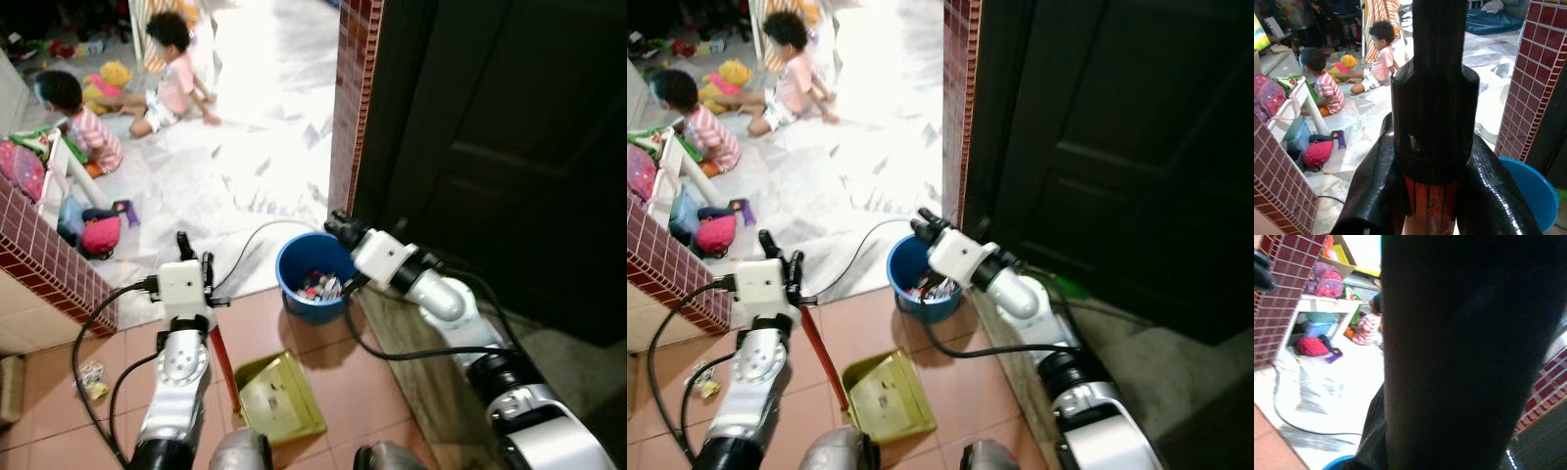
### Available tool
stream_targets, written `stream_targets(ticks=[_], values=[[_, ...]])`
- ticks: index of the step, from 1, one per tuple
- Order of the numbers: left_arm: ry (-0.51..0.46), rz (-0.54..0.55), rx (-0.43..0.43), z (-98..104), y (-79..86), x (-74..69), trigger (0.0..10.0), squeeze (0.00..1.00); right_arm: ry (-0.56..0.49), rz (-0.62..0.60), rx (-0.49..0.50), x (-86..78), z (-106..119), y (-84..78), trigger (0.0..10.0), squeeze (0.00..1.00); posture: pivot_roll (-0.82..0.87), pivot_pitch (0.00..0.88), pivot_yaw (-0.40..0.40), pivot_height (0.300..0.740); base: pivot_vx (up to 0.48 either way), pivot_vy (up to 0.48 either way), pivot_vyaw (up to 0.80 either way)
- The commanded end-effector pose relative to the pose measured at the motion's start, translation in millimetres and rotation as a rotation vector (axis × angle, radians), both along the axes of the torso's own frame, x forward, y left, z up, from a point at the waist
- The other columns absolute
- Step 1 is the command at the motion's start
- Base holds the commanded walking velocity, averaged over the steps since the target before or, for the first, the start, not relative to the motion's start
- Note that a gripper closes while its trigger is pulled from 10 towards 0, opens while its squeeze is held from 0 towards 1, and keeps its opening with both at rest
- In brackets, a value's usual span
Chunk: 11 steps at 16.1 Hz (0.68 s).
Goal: Sweep floor
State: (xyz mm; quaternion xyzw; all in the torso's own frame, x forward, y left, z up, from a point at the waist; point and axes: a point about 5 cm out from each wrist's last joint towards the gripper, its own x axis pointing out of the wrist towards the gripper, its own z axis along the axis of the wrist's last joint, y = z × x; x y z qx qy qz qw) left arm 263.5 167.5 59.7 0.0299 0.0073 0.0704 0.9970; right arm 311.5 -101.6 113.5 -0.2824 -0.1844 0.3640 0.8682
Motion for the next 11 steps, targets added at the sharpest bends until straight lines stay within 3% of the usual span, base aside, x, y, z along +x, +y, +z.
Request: stream_targets(ticks=[1,4,6,7,9,11], values=[[0.038,0.013,0.088,1.3,18.7,-7.6,10.0,0.00,-0.052,0.039,0.024,1.4,8.3,12.4,10.0,0.00,0.17,0.176,0.101,0.740,0.000,0.000,0.00],[0.060,-0.003,0.115,3.4,23.1,-17.5,10.0,0.00,0.046,0.025,0.083,-3.0,-9.9,31.7,10.0,0.00,0.20,0.190,0.129,0.740,0.000,0.000,0.00],[0.066,-0.012,0.116,4.6,21.6,-17.5,10.0,0.00,0.083,0.050,0.130,-7.9,-12.2,44.0,10.0,0.00,0.19,0.179,0.134,0.740,0.000,0.000,0.00],[0.061,-0.023,0.112,6.7,17.9,-13.2,10.0,0.00,0.133,0.077,0.202,-10.9,-8.1,53.7,10.0,0.00,0.17,0.170,0.129,0.740,0.000,0.000,0.00],[0.059,-0.026,0.101,11.4,13.7,-8.2,10.0,0.00,0.110,0.154,0.242,-16.3,6.5,63.1,10.0,0.00,0.15,0.165,0.123,0.740,0.000,0.000,0.00],[0.042,-0.051,0.071,16.9,5.8,-2.8,10.0,0.00,0.006,0.116,0.254,-17.6,20.5,54.7,10.0,0.00,0.12,0.155,0.103,0.740,0.000,0.000,0.00]])
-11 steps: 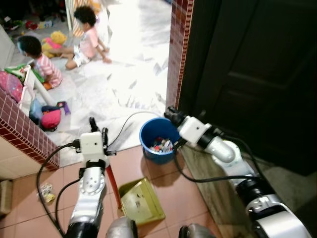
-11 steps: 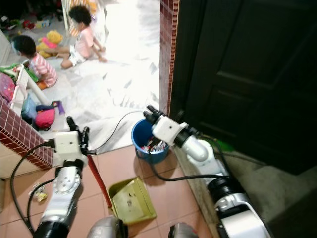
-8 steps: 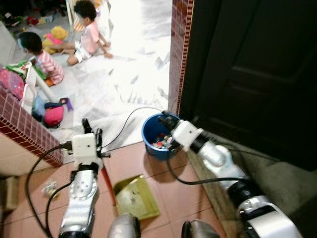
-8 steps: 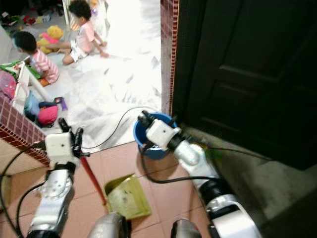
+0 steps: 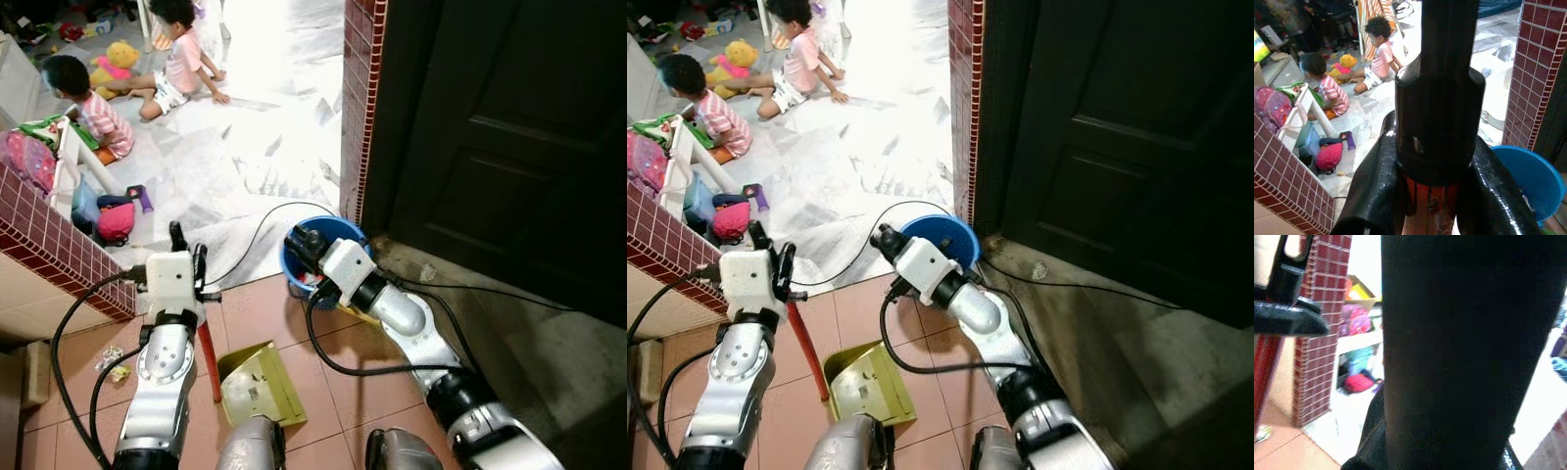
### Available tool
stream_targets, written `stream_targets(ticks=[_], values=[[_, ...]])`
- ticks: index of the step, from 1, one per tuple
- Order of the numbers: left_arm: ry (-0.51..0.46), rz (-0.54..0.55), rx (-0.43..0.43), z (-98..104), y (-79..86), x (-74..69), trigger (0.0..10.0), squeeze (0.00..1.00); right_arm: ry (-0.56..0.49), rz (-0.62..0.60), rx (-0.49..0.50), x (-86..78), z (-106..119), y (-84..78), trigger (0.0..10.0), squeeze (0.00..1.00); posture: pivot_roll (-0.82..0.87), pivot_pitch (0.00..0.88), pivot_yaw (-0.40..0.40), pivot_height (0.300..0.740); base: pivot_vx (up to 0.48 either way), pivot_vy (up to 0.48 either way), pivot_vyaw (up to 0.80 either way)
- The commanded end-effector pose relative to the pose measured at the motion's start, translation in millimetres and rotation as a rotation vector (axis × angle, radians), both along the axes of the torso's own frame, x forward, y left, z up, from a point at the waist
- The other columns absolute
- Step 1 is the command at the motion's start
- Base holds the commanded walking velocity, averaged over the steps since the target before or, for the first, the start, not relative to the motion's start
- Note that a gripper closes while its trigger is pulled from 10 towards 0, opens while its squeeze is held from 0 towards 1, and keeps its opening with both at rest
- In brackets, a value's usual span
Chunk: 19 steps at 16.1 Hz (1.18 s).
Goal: Sweep floor
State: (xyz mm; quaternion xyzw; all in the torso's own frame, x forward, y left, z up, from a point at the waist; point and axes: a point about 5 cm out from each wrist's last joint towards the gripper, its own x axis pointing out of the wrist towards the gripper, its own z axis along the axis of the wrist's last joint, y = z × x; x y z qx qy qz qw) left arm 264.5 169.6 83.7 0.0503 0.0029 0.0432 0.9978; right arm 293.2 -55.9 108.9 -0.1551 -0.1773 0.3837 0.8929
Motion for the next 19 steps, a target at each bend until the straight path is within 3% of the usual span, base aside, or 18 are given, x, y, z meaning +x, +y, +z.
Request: stream_targets(ticks=[1,3,6,14,19], values=[[0.041,-0.012,0.008,-5.1,-1.0,-2.2,10.0,0.00,-0.120,0.000,0.054,0.4,25.5,3.8,10.0,0.00,0.11,0.143,0.095,0.740,0.000,0.000,0.00],[0.007,-0.033,-0.036,1.7,-8.9,1.2,10.0,0.00,-0.082,-0.078,0.075,-6.5,17.1,-11.3,10.0,0.00,0.08,0.104,0.077,0.740,0.000,0.000,0.00],[-0.020,-0.019,-0.091,7.7,-12.7,6.3,10.0,0.00,-0.063,-0.093,0.055,-19.4,14.9,-22.1,10.0,0.00,0.02,0.023,0.050,0.740,0.000,0.000,0.00],[-0.041,-0.018,-0.130,7.8,-25.3,18.2,10.0,0.00,-0.165,-0.076,0.026,-11.6,44.9,-30.4,10.0,0.00,-0.01,0.000,0.016,0.740,0.000,-0.454,0.08],[-0.053,0.020,-0.127,6.0,-19.4,17.7,10.0,0.00,-0.212,-0.037,0.003,-11.9,54.0,-27.7,10.0,0.00,-0.02,0.000,0.015,0.740,0.000,0.000,0.00]])
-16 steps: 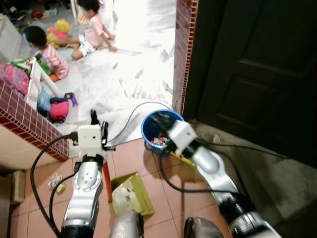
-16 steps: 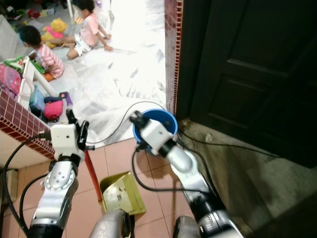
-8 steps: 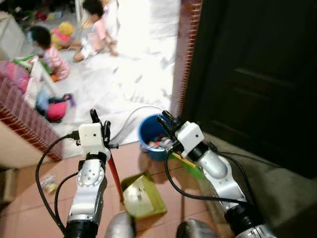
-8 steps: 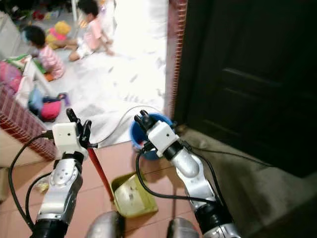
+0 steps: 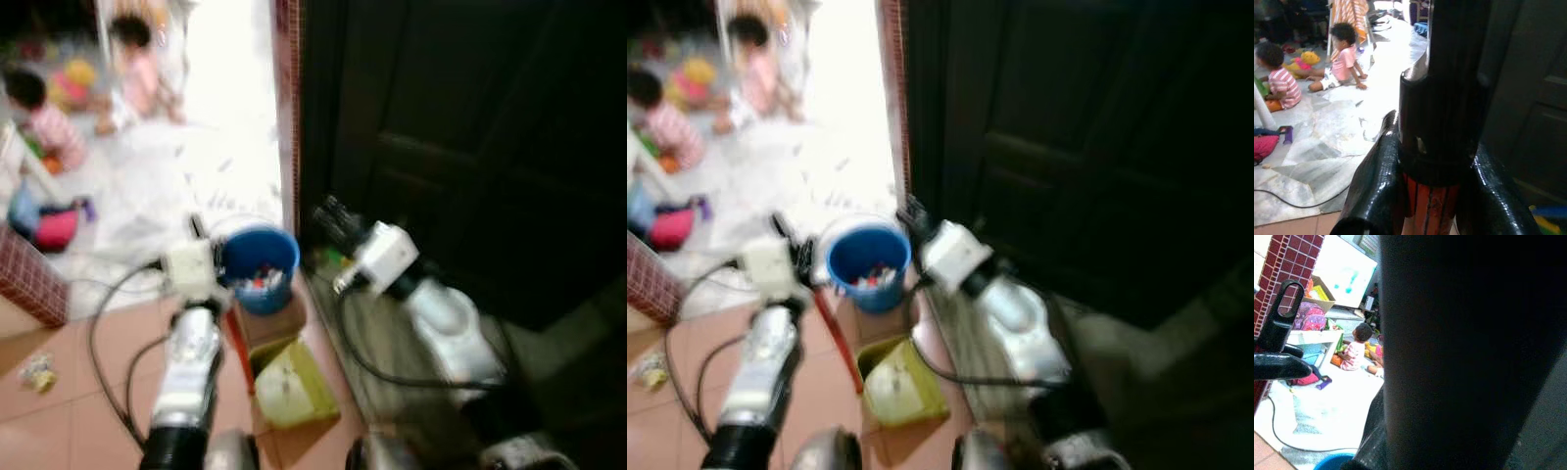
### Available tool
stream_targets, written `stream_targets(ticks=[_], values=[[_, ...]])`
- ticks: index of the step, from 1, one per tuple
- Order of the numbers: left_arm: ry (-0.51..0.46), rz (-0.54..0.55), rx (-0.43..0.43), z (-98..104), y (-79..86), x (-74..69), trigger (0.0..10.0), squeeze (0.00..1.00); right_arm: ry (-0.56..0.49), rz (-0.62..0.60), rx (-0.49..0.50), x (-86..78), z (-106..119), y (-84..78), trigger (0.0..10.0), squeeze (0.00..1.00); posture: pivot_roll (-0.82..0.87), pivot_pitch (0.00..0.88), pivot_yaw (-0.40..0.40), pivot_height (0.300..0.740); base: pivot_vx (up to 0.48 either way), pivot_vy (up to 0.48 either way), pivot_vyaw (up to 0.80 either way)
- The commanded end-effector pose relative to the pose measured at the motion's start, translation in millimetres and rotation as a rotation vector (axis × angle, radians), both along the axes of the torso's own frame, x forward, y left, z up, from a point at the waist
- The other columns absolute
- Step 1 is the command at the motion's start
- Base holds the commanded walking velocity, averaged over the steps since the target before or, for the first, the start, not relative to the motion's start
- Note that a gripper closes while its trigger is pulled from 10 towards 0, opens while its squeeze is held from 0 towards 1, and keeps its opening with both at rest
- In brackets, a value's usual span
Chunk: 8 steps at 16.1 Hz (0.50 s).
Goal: Sweep floor
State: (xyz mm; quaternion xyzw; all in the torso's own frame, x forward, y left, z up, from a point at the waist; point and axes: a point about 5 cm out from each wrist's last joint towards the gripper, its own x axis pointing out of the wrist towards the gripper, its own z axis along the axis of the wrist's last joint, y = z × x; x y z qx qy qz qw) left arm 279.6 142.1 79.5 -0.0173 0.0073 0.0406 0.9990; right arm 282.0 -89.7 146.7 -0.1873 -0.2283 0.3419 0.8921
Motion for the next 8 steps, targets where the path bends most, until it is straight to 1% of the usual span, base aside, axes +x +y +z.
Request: stream_targets(ticks=[1,4,8], values=[[-0.056,0.029,0.010,10.2,9.0,3.0,10.0,0.00,-0.081,0.030,-0.004,-0.2,15.6,4.8,10.0,0.00,-0.02,0.000,0.014,0.740,0.000,0.000,0.00],[-0.070,0.035,0.016,11.3,13.0,4.4,10.0,0.00,-0.077,0.028,-0.008,0.2,15.2,4.7,10.0,0.00,-0.02,0.000,0.016,0.740,0.000,0.000,0.00],[-0.072,0.030,0.022,11.4,14.4,5.4,10.0,0.00,-0.079,0.030,-0.006,0.7,15.2,6.7,10.0,0.00,-0.01,0.000,0.019,0.740,0.295,0.370,0.00]])
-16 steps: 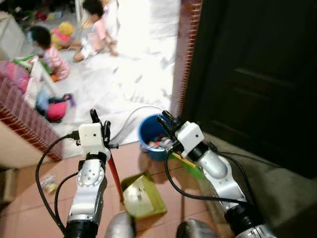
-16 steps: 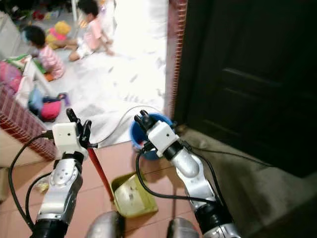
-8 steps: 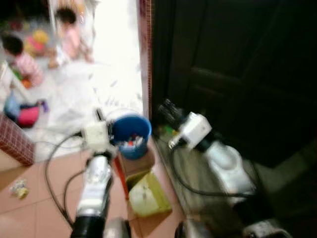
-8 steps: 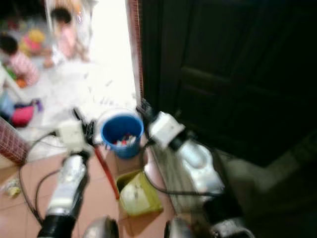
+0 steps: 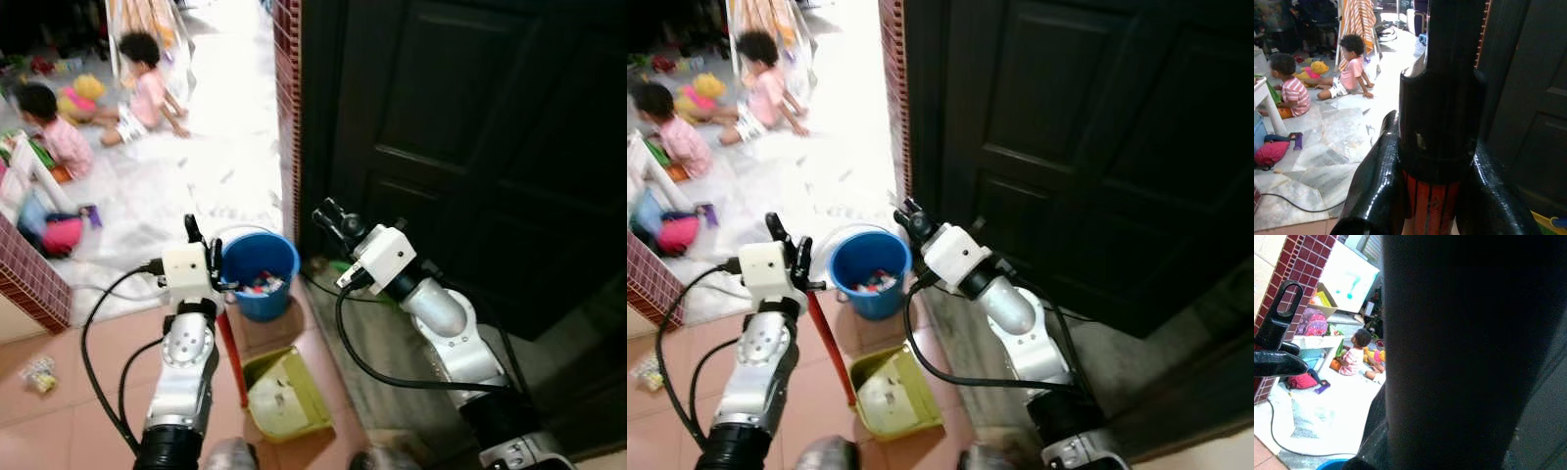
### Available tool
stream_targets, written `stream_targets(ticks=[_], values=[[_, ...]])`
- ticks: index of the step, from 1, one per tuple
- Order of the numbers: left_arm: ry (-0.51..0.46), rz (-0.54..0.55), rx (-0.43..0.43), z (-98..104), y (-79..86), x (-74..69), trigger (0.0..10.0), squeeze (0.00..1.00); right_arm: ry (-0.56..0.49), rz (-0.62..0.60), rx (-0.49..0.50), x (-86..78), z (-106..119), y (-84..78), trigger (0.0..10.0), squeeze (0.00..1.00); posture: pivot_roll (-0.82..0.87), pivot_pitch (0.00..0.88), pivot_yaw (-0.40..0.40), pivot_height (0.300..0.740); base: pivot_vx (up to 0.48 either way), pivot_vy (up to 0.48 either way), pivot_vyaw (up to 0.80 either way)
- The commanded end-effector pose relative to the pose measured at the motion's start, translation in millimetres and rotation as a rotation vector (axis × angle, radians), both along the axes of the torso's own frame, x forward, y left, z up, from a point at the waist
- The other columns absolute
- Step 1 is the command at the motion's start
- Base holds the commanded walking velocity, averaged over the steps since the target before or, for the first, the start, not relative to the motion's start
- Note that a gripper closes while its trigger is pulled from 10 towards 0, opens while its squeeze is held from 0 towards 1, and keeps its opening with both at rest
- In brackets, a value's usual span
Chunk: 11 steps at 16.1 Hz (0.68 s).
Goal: Sweep floor
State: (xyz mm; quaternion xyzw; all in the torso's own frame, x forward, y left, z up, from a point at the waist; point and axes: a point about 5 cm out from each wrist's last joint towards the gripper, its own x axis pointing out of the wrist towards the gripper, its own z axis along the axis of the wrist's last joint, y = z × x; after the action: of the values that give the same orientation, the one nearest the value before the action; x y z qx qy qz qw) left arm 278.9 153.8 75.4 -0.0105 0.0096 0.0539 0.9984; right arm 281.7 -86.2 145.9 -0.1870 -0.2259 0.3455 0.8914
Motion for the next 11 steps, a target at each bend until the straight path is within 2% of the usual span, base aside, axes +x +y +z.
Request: stream_targets(ticks=[1,7,11], values=[[-0.078,0.003,0.007,15.8,3.1,6.4,10.0,0.00,-0.086,0.023,-0.003,1.1,16.0,3.3,10.0,0.00,-0.01,0.000,0.020,0.740,0.292,0.379,0.00],[-0.093,-0.031,0.022,17.7,-1.3,8.9,10.0,0.00,-0.102,0.022,-0.022,1.8,16.1,4.0,10.0,0.00,-0.01,0.000,0.022,0.740,0.304,0.372,0.00],[-0.091,-0.057,0.039,16.8,-8.0,9.1,10.0,0.00,-0.123,0.026,-0.036,1.7,17.0,5.5,10.0,0.00,-0.01,0.000,0.024,0.740,0.463,0.000,0.00]])
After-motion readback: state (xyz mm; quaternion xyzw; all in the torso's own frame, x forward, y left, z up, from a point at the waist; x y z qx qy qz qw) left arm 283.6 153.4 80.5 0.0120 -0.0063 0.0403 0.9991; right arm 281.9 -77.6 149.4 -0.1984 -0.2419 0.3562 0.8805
